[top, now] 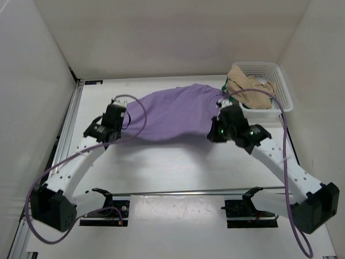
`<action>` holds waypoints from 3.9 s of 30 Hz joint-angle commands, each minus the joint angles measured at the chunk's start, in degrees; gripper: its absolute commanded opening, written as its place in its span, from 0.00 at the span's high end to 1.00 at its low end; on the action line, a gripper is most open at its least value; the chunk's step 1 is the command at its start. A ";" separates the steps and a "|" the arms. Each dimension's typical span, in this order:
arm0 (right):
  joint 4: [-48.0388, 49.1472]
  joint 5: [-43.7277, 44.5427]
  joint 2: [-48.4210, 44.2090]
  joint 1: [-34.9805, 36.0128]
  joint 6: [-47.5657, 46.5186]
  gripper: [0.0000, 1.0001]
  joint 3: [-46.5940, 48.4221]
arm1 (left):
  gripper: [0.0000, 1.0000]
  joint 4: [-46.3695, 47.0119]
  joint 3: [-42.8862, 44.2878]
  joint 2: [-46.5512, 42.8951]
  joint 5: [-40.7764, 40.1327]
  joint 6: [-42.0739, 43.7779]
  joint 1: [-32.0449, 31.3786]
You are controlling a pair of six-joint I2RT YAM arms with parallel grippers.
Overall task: Fold and stack the t-shirts
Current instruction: Flatten out the tshirt, then grap the side of the flattened tshirt closest away from the robot with both arms, then fold the flattened tshirt in 1/3 of the way
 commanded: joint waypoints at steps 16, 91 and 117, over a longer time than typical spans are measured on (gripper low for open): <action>-7.56 -2.97 18.98 -4.17 -0.68 1.00 7.36 | 0.90 -1.94 -14.81 -6.35 9.83 -0.10 4.65; -5.12 -2.81 33.58 -6.67 -8.53 1.00 16.57 | 0.90 8.79 -20.62 2.03 -2.65 -0.10 16.97; -7.75 -7.38 50.36 -10.19 -10.28 0.93 30.45 | 0.90 9.32 -11.30 18.82 -8.63 -0.10 17.67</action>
